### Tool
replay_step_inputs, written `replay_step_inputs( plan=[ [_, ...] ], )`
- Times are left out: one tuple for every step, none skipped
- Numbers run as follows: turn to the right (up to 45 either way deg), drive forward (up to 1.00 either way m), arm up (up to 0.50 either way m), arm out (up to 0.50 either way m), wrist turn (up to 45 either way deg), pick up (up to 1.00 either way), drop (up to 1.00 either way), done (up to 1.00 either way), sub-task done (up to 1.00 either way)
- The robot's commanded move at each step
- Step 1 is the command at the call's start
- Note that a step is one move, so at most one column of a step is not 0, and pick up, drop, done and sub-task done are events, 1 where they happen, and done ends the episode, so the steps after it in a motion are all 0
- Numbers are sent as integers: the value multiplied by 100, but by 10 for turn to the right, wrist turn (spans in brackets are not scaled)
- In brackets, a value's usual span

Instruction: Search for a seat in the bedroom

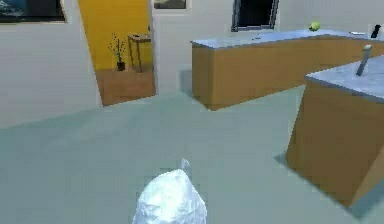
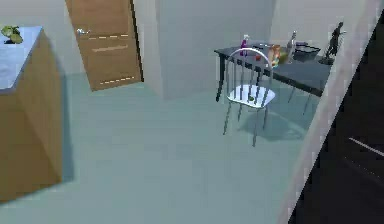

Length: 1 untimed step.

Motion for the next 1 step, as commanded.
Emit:
replay_step_inputs(
  plan=[
    [450, 0, 0, 0, 0, 0, 0, 0, 0]
  ],
)
